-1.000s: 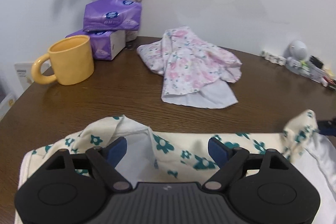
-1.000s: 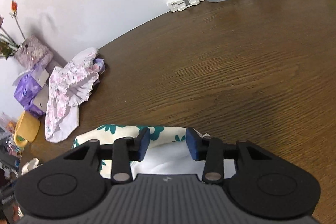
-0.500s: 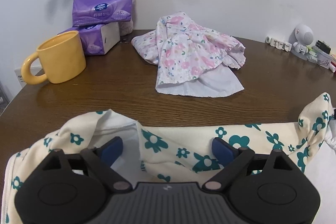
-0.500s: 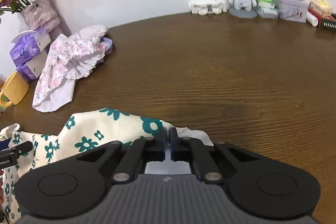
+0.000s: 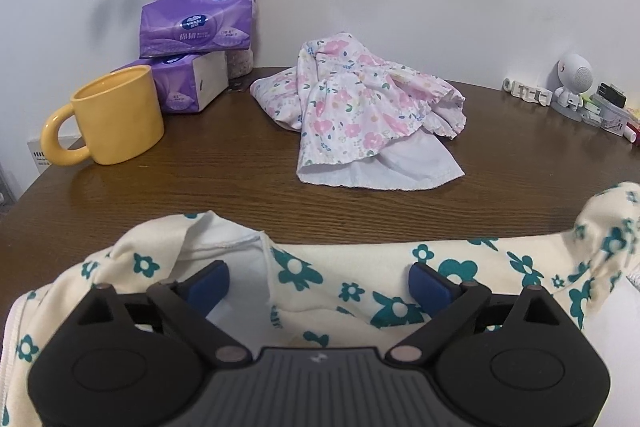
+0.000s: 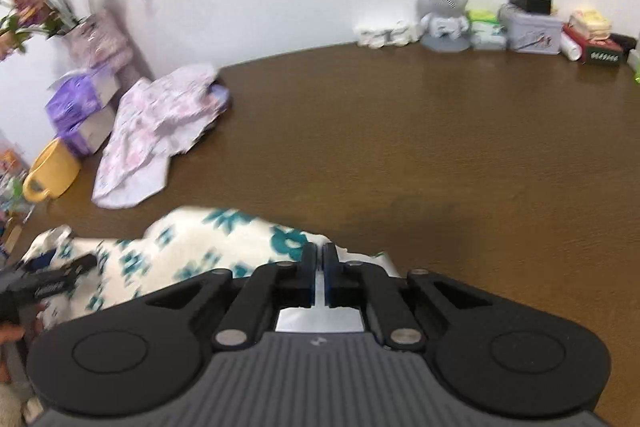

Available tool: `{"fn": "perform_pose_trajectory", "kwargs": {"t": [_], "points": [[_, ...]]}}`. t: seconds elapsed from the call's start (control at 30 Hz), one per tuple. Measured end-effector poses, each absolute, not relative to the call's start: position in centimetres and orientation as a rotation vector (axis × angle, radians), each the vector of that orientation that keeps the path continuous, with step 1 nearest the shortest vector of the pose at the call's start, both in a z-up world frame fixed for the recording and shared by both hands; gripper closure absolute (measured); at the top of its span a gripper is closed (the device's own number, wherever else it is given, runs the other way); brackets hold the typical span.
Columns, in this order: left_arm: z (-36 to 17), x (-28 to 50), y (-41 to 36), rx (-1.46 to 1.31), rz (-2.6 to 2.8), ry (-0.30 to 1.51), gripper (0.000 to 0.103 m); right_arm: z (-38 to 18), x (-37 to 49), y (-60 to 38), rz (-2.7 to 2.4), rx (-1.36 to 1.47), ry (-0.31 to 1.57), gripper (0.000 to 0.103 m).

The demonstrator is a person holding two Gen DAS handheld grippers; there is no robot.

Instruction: Fold clothes

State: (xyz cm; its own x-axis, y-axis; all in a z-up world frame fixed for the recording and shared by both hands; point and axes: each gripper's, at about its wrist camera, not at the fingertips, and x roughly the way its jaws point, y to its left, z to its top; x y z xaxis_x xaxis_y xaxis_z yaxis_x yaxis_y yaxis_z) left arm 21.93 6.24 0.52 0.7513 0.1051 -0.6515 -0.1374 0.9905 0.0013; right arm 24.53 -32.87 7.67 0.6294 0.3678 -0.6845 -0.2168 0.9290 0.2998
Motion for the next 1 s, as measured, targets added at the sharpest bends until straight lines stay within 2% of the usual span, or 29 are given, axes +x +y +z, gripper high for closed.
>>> {"fn": "perform_pose_trajectory", "kwargs": {"t": [0.43,0.53,0.57,0.6,0.87,1.0], "points": [[0.5,21.9,6.3,-0.051,0.123,0.704,0.004,6.8,23.5,-31.6,0.335,0.117,0.823,0.100],[0.5,21.9,6.3,-0.050,0.121,0.704,0.004,6.3,23.5,-31.2,0.331,0.093,0.821,0.084],[0.5,21.9,6.3,-0.051,0.120,0.703,0.004,6.2,23.5,-31.0,0.330,0.084,0.821,0.074],[0.5,21.9,6.4,-0.053,0.119,0.702,0.004,6.0,23.5,-30.8,0.329,0.076,0.821,0.069],[0.5,21.8,6.6,-0.068,0.112,0.695,0.004,4.3,26.8,-29.9,0.157,0.186,0.924,0.068],[0.5,21.8,6.6,-0.067,0.106,0.697,0.002,3.6,27.2,-32.0,0.101,0.336,0.930,0.060]]}}
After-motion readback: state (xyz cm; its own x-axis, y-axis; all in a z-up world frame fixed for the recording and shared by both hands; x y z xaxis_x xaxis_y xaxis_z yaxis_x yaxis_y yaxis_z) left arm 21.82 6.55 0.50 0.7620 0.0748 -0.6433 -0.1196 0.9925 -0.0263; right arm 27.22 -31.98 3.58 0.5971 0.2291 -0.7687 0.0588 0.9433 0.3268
